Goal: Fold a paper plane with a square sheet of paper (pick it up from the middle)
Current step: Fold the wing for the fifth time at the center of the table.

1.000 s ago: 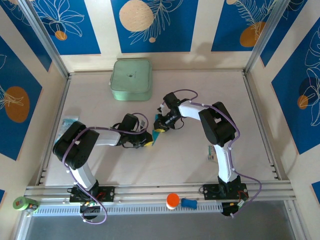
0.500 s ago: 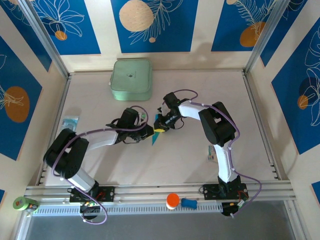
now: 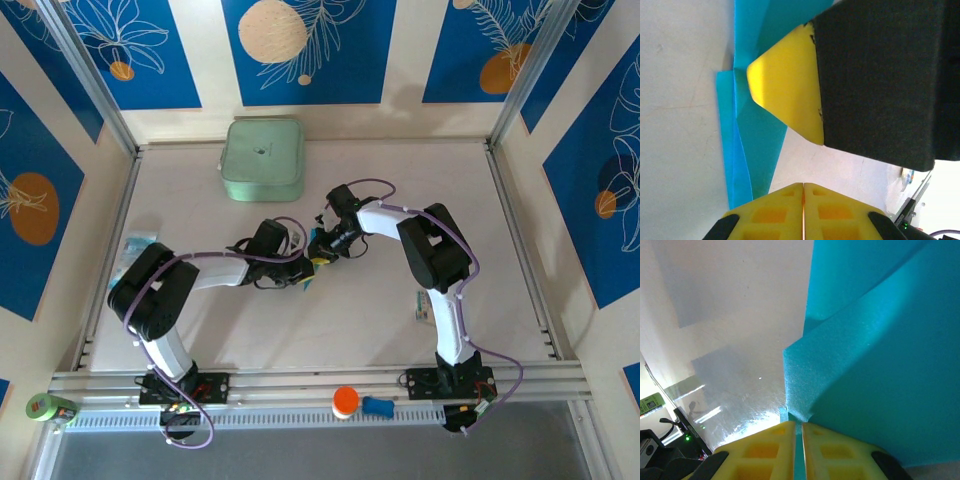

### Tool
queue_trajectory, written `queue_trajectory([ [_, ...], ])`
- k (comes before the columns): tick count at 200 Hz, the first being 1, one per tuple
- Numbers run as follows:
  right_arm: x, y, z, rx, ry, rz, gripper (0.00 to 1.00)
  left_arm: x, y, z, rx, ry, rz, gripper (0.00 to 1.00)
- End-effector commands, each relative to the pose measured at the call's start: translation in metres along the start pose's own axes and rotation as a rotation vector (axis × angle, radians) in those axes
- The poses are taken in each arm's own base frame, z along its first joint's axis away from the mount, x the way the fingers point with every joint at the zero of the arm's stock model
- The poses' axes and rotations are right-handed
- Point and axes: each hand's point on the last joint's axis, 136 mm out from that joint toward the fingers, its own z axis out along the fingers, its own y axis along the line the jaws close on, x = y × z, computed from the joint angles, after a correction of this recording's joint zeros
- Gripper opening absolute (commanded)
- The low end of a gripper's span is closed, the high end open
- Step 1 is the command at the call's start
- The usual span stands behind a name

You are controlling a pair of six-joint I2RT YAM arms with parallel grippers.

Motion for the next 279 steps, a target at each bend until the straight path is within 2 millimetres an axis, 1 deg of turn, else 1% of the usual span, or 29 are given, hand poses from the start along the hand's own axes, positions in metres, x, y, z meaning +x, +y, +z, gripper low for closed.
queue_trajectory([
  [1,0.015,-0.044,0.019,0.129,0.061,0.100,0.14,0.004,-0.001,0.005,-0.012,0.032,0.024,0.09],
  [53,0.015,-0.046,0.020,0.135,0.064,0.105,0.14,0.008,0.015,0.007,-0.071,0.040,0.022,0.08],
  [110,0.015,-0.046,0.020,0.138,0.068,0.106,0.14,0.010,0.027,0.009,-0.115,0.046,0.016,0.07],
  [179,0.016,-0.047,0.021,0.141,0.073,0.107,0.14,0.012,0.033,0.007,-0.136,0.044,0.010,0.06],
  [228,0.017,-0.049,0.022,0.148,0.076,0.111,0.14,0.023,0.045,0.007,-0.157,0.078,-0.003,0.05],
  [279,0.018,-0.052,0.023,0.156,0.080,0.118,0.14,0.046,0.058,-0.001,-0.202,0.148,0.007,0.04],
])
